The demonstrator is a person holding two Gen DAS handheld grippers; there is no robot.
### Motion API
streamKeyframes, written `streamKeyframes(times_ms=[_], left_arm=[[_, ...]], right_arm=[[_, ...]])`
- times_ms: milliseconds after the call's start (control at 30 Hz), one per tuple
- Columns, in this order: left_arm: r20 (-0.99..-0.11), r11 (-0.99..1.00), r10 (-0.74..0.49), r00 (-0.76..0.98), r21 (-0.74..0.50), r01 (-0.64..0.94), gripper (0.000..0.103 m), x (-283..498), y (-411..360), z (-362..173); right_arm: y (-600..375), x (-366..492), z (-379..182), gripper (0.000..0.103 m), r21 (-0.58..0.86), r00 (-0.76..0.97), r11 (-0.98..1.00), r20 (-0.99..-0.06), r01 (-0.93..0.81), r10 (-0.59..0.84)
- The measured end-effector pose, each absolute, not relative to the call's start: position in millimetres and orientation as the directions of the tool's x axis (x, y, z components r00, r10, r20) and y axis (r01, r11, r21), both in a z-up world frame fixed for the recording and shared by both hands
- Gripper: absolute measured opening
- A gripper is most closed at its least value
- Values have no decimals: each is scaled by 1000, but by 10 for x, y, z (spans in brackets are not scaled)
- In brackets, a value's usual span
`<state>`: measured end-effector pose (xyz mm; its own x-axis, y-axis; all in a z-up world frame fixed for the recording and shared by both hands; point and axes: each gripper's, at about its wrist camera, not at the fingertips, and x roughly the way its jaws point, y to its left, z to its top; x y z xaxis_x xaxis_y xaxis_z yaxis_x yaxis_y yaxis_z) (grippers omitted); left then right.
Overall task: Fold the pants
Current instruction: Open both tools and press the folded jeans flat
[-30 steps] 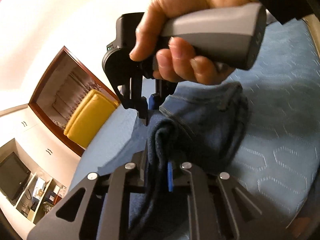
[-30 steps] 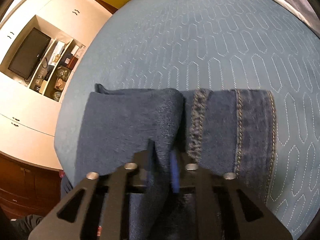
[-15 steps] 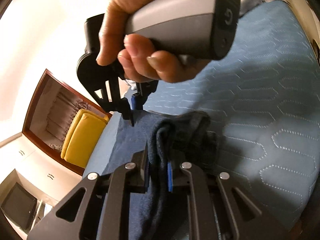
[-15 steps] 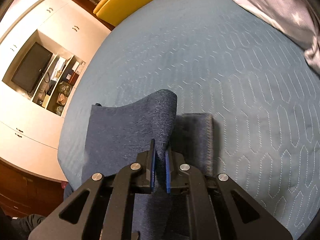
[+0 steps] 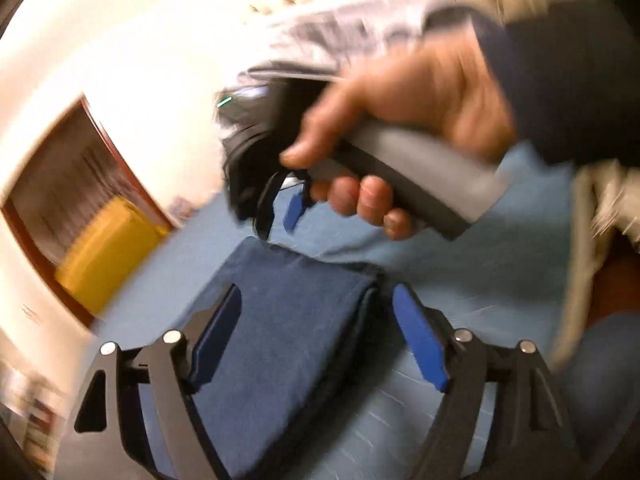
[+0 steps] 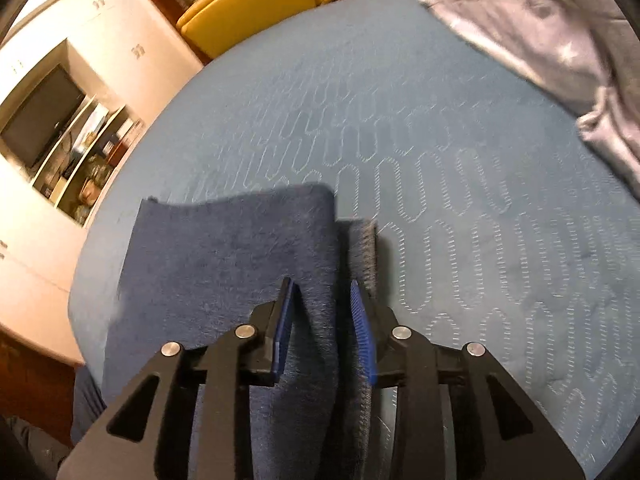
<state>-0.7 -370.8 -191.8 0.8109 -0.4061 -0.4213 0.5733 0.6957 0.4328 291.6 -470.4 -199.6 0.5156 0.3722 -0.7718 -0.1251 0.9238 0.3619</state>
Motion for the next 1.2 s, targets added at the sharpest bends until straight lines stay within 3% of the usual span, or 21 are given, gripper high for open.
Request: streamKeyframes(times_ms=[100, 167, 233, 300, 367, 433, 467, 500, 533, 733, 867, 1000, 1133, 1200], left_arm=[[-446, 803, -445, 776, 184, 566, 80, 128, -3104, -1584], [-463, 877, -418, 781, 18, 480, 79, 546, -2651, -1438], [-508, 908, -360, 783, 1, 419, 76, 1058, -2475, -1399], [-519, 896, -401, 755, -50, 442, 74, 1484, -2428, -1369], [-584, 865, -465, 665, -139, 483, 60, 1953, -2508, -1421], [-663, 815, -519, 540, -193, 546, 33, 2328, -2812, -1548], [-692, 799, -522, 499, -191, 571, 31, 2499, -2964, -1680], [-722, 785, -520, 457, -193, 588, 20, 2625, -3097, -1781], [-748, 787, -503, 433, -189, 588, 15, 2737, -3216, -1897], [-811, 819, -420, 407, -145, 555, 17, 3156, -3505, -2218], [-756, 829, -466, 460, -192, 525, 16, 3082, -3330, -1954], [-753, 847, -434, 495, -154, 508, 36, 2677, -3131, -1927], [-825, 891, -305, 475, -71, 448, 38, 2581, -2974, -2271], [-813, 900, -319, 488, -98, 425, 38, 2556, -2829, -2284]], right_arm=[[-4897, 2698, -1702, 31, 354, 610, 935, -734, -33, 299], [-4941, 2467, -1504, 31, 292, 666, 956, -717, 19, 206], [-4795, 2112, -1357, 32, 249, 732, 967, -670, 61, 126], [-4528, 1914, -1392, 39, 214, 740, 975, -664, 54, 105], [-4226, 1808, -1486, 39, 178, 742, 981, -667, 74, 65], [-4088, 1771, -1610, 39, 154, 734, 984, -678, 91, 38], [-4047, 1778, -1701, 39, 152, 722, 983, -692, 104, 31], [-4017, 1811, -1803, 39, 139, 695, 983, -719, 117, 19], [-4006, 1843, -1910, 39, 116, 667, 985, -745, 131, -1], [-4002, 1901, -2210, 36, -8, 613, 988, -783, 153, -102], [-4046, 1921, -2201, 36, -9, 604, 988, -791, 156, -102], [-4059, 1898, -2181, 36, -3, 604, 989, -791, 151, -94], [-4068, 1892, -2181, 36, 4, 605, 988, -791, 153, -91], [-4067, 1901, -2179, 36, -8, 604, 989, -791, 147, -97]])
